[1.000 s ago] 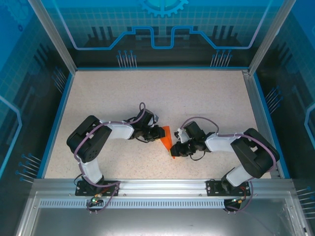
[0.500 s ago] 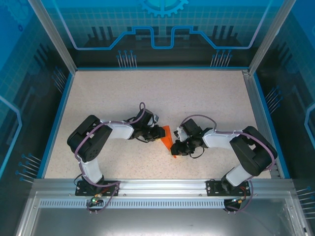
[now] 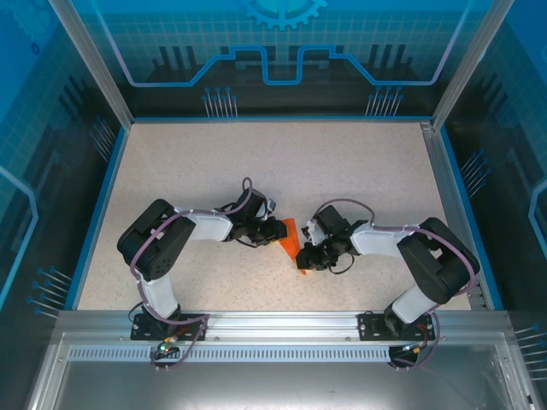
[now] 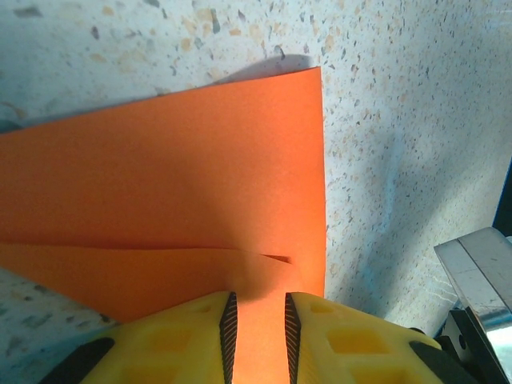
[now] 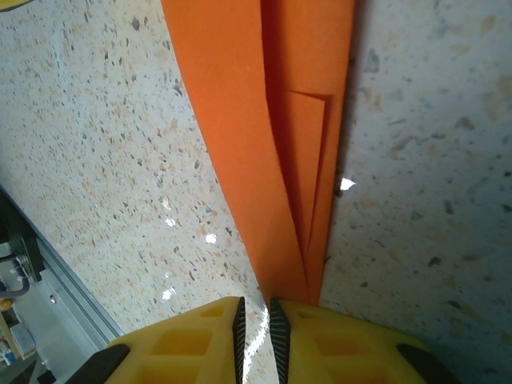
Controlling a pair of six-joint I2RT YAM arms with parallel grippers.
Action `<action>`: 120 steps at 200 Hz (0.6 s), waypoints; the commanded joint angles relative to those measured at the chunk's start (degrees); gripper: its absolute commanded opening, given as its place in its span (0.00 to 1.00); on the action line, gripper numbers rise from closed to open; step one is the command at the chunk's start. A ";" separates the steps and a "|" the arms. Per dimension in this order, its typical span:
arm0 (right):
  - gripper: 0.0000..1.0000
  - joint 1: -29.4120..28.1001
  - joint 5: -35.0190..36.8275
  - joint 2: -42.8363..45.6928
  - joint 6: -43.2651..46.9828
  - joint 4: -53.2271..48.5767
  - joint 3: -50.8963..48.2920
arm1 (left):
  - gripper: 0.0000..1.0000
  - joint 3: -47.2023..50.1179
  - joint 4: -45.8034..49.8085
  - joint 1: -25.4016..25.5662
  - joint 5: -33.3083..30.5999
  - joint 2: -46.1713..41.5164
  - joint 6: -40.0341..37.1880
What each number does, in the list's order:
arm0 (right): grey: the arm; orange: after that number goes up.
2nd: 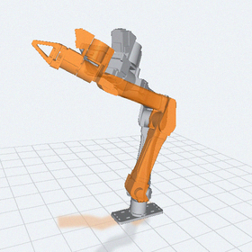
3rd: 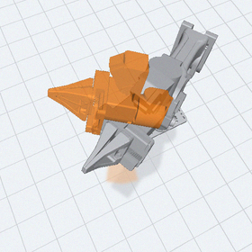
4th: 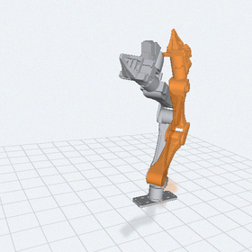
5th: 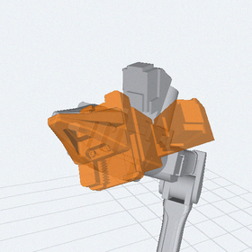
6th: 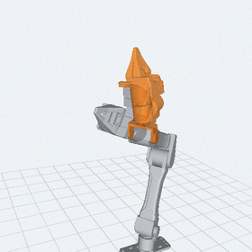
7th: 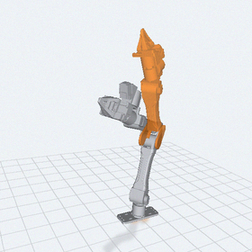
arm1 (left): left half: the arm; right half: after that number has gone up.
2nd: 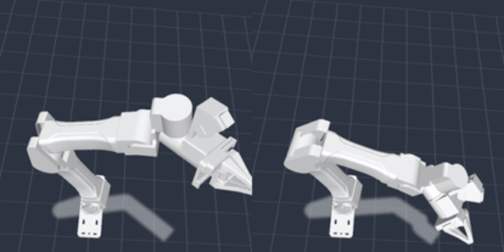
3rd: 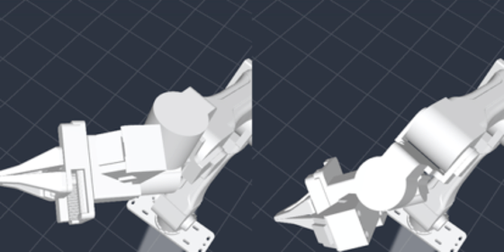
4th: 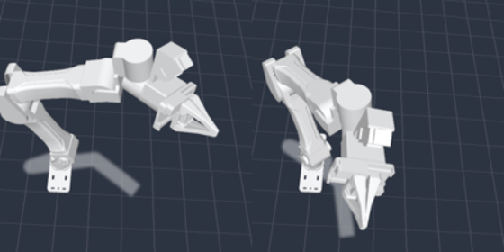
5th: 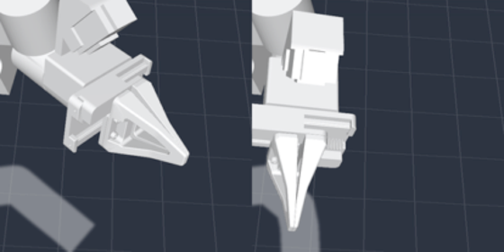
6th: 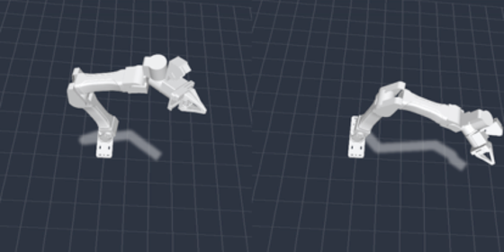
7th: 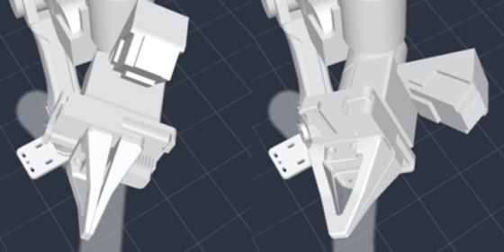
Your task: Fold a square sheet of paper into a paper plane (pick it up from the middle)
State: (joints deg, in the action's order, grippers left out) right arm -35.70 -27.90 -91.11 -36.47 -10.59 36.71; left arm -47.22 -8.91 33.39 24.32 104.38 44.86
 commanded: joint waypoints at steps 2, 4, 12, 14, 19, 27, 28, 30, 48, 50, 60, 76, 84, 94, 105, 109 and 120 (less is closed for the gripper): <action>0.21 -0.68 2.17 -3.80 -0.36 -5.14 -0.24 | 0.26 0.82 3.81 0.75 -2.13 5.13 -1.77; 0.21 -0.75 2.13 -3.81 -0.36 -5.10 -0.24 | 0.26 0.82 3.88 0.77 -2.09 5.13 -1.86; 0.21 -0.83 2.41 -3.56 -0.31 -4.65 -0.39 | 0.26 0.68 4.16 0.72 -2.06 5.09 -2.10; 0.21 -0.81 2.57 -3.46 -0.46 -4.51 -0.45 | 0.26 0.65 4.29 0.78 -2.07 5.06 -2.18; 0.22 -0.84 2.74 -3.46 -0.62 -4.49 -0.71 | 0.26 0.59 4.44 0.70 -2.16 5.05 -2.30; 0.21 -0.76 2.71 -3.42 -0.58 -4.82 -0.47 | 0.26 0.60 4.75 0.71 -2.42 4.90 -2.54; 0.21 -0.76 2.65 -3.39 -0.56 -4.85 -0.44 | 0.26 0.62 4.76 0.71 -2.43 4.89 -2.56; 0.21 -0.75 2.54 -3.33 -0.54 -4.87 -0.42 | 0.26 0.63 4.77 0.65 -2.43 4.87 -2.58; 0.22 -0.95 1.99 -1.99 -0.39 -4.96 -0.26 | 0.26 0.87 4.34 0.68 -2.51 4.87 -2.67; 0.22 -1.01 2.04 -1.77 -0.32 -4.99 -0.20 | 0.26 0.90 4.31 0.68 -2.58 4.91 -2.67; 0.23 -1.03 2.09 -0.29 -0.43 -5.19 -0.22 | 0.26 0.85 3.95 0.73 -2.78 5.17 -2.59; 0.24 -1.30 1.65 3.51 -0.34 -4.62 -0.23 | 0.26 1.14 2.93 0.72 -2.69 5.59 -2.07; 0.26 -1.28 1.67 5.39 -0.69 -4.02 -0.24 | 0.26 1.25 2.46 0.73 -2.69 5.72 -1.80; 0.26 -1.25 1.80 7.42 -0.46 -4.08 0.39 | 0.26 1.03 2.55 0.76 -2.74 5.77 -1.94; 0.27 -1.34 3.02 9.48 -0.65 -4.02 0.81 | 0.26 1.14 2.50 0.74 -2.96 5.69 -1.83; 0.28 -1.38 3.71 10.16 -0.88 -3.96 0.82 | 0.26 1.12 2.43 0.72 -3.04 5.73 -1.82; 0.29 -1.36 4.08 11.16 -1.56 -2.50 0.90 | 0.26 1.16 2.34 0.72 -2.96 5.83 -1.71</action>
State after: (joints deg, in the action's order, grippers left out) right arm -36.38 -26.04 -83.26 -36.75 -13.13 37.17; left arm -47.53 -8.64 33.32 24.56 104.62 44.64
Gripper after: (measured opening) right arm 0.279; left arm 0.263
